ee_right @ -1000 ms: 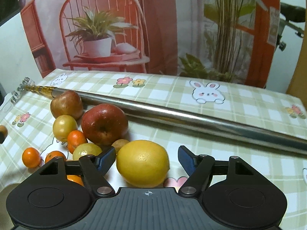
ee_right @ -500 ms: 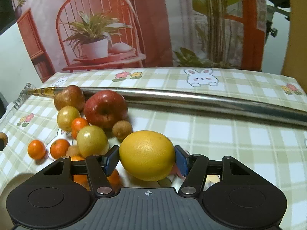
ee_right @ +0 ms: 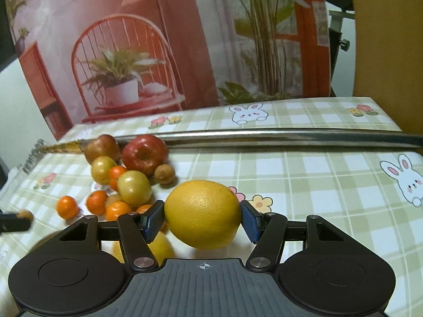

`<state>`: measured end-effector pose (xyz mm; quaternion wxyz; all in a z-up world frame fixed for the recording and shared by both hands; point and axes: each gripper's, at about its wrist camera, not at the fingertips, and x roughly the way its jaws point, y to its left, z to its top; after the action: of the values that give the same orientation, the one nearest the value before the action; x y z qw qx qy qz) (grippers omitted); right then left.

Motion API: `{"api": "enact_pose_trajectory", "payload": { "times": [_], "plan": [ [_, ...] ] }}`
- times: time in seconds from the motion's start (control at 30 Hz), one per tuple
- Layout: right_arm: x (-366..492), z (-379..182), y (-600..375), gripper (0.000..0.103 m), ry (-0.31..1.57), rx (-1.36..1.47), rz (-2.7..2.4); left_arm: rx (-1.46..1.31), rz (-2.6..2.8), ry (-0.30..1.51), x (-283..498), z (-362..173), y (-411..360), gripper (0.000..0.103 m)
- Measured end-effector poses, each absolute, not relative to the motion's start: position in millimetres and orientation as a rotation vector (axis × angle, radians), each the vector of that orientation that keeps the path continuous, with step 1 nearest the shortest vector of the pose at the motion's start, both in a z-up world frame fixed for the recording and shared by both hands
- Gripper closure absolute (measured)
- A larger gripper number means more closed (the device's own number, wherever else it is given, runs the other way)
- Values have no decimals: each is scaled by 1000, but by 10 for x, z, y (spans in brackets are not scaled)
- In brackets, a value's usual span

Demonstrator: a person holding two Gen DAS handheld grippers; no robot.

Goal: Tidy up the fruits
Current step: 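Carry both fruits onto the white plate and open both grippers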

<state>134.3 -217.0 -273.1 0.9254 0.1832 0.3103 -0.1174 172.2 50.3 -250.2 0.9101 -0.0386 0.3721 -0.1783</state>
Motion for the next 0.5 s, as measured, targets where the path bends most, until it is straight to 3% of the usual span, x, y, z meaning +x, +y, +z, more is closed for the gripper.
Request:
{"api": "enact_pose_trajectory", "payload": {
  "times": [0.5],
  "plan": [
    [1054, -2526, -1511, 46, 631, 372, -120, -59, -344, 815, 1401, -2639, 408, 76]
  ]
}}
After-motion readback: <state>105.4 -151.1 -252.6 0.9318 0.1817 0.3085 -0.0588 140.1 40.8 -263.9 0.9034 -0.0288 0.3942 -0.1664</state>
